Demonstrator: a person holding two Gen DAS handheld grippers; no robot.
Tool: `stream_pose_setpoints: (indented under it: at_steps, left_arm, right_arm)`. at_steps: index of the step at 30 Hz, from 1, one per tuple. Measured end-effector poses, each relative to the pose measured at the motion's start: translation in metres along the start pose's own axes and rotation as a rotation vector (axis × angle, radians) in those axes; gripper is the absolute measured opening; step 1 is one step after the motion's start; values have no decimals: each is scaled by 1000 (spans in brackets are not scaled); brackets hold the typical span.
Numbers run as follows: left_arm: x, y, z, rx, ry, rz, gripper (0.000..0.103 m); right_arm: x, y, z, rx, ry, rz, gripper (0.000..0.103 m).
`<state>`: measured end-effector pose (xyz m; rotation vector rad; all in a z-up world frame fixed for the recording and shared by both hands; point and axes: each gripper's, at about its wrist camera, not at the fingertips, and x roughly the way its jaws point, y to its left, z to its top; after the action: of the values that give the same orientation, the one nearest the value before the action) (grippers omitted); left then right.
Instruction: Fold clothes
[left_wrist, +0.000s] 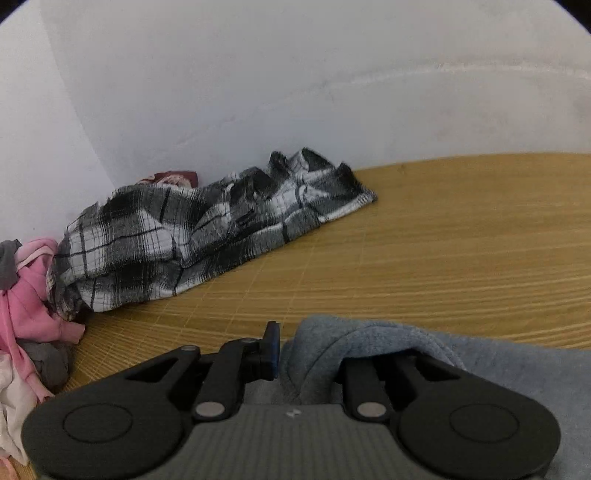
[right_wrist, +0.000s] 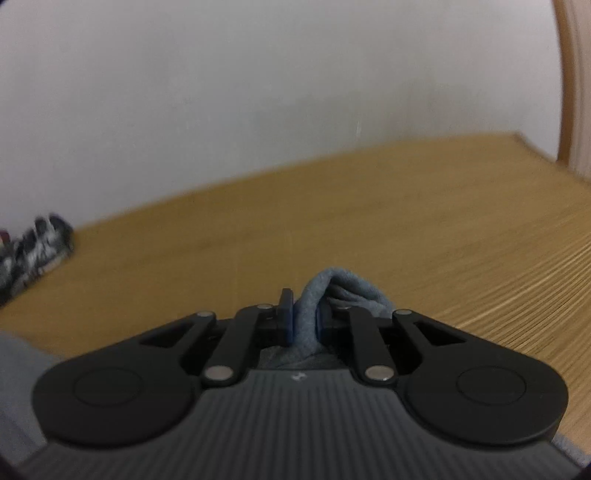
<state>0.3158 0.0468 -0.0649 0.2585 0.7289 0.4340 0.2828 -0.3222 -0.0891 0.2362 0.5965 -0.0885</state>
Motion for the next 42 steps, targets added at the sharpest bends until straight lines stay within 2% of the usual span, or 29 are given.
stream_pose_setpoints:
  at_steps: [1, 3, 6, 9, 10, 12, 16, 19, 20, 21, 25, 29, 32, 36, 37, 38, 39, 40, 41, 42]
  left_arm:
    - [-1, -1, -2, 13, 10, 17, 29]
    - [2, -1, -7, 40, 29, 54, 46]
    - [7, 4, -11, 66, 30, 27, 47]
    - [-2, 13, -13, 99, 25, -48, 48]
    - [-4, 16, -15, 114, 22, -65, 48]
    - [-8, 24, -20, 134, 9, -93, 48]
    - [-13, 36, -26, 132, 17, -156, 48]
    - [-24, 47, -36, 107, 33, -230, 48]
    - [-30, 50, -43, 105, 41, -267, 48]
    - [-34, 51, -48, 113, 46, -286, 48]
    - [-57, 59, -78, 166, 49, -331, 48]
    - [-85, 68, -106, 182, 66, -386, 48]
    - [-104, 70, -124, 232, 46, -412, 49]
    - [-118, 69, -139, 263, 45, -462, 50]
    - [-119, 69, -141, 262, 46, -465, 50]
    - [-121, 69, -142, 259, 43, -462, 50]
    - [-121, 69, -143, 259, 43, -468, 50]
    - [-121, 69, -143, 260, 44, -474, 50]
    - [-121, 70, -143, 261, 44, -479, 50]
    - [-121, 71, -144, 261, 45, -483, 50]
  right_arm:
    - [7, -5, -1, 10, 33, -4, 15]
    - [12, -17, -2, 62, 65, 9, 17]
    - [11, -14, -9, 44, 80, 12, 17]
    - [-2, -16, 3, -17, 108, -14, 20]
    - [-12, -16, 7, -37, 117, -27, 21]
    - [-37, -15, 14, -75, 124, -52, 30]
    - [-126, -18, 12, -140, 77, -69, 46]
    - [-205, -28, -25, -112, 54, -91, 55]
    - [-228, -32, -45, -67, 65, -81, 64]
    - [-247, -36, -65, -16, 79, -63, 67]
    - [-308, -38, -148, 137, 161, 14, 66]
    - [-322, -25, -196, 156, 226, -11, 66]
    - [-318, -13, -212, 109, 264, 7, 66]
    - [-302, -5, -222, 123, 323, 6, 68]
    - [-301, -2, -223, 113, 310, 11, 67]
    - [-302, 0, -224, 101, 304, 26, 58]
    - [-301, 2, -221, 97, 304, 41, 32]
    - [-301, 4, -218, 94, 301, 55, 17]
    - [-302, 5, -213, 98, 293, 73, 8]
    - [-305, 4, -206, 118, 276, 106, 7]
